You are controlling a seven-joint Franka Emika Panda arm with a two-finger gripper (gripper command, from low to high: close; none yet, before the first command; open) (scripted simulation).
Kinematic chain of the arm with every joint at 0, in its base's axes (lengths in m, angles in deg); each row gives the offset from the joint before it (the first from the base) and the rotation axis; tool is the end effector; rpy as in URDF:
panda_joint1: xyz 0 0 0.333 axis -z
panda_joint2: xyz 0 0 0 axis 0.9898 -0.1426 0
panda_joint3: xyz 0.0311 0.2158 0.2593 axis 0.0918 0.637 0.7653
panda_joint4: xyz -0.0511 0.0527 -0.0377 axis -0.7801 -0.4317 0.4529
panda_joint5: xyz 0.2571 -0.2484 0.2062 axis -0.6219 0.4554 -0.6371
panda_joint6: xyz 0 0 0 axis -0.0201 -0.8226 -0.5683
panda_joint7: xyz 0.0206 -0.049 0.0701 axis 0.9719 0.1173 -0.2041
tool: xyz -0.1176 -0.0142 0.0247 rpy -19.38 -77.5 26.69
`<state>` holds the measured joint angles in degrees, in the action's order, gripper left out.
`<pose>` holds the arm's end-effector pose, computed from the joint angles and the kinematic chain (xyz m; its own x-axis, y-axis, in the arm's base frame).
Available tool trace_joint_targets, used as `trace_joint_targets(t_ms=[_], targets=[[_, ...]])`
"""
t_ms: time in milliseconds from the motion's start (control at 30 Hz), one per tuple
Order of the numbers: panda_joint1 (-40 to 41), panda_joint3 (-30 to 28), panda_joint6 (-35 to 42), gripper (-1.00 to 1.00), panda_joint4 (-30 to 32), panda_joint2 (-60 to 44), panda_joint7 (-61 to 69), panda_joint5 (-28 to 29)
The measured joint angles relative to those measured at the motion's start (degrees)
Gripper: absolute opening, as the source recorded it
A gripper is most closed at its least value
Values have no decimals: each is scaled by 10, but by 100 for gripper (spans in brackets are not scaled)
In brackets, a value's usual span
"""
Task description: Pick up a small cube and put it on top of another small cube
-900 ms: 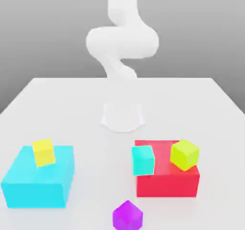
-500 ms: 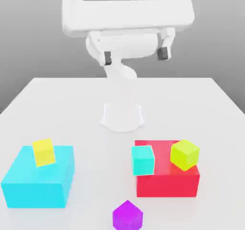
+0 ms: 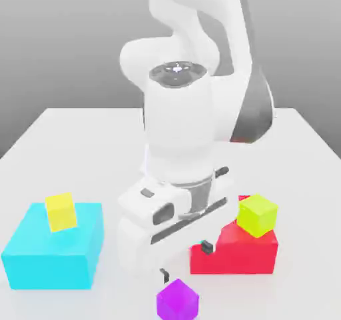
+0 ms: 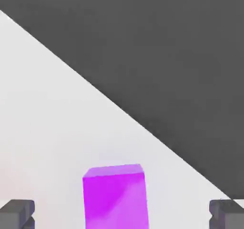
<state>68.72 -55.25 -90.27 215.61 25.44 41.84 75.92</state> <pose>0.5002 0.0149 0.1903 0.9994 -0.0317 0.0136 -0.0316 -0.9995 -0.0098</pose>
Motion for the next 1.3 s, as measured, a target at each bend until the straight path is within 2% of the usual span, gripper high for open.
trace_joint_targets(t_ms=[133, 167, 400, 567, 833, 1133, 1300], targets=[[20, 25, -63, 0, -13, -83, 25, -22], [25, 32, -75, -100, -16, -99, 29, -27], [26, 32, -75, -100, -16, -100, 29, -26], [7, 9, -4, -100, 3, -9, 2, 8], [-55, 66, 94, -100, 67, 144, -11, -7], [-97, 132, 192, -100, 145, 330, -78, 48], [-97, 144, 100, -100, 176, 272, -89, 59]])
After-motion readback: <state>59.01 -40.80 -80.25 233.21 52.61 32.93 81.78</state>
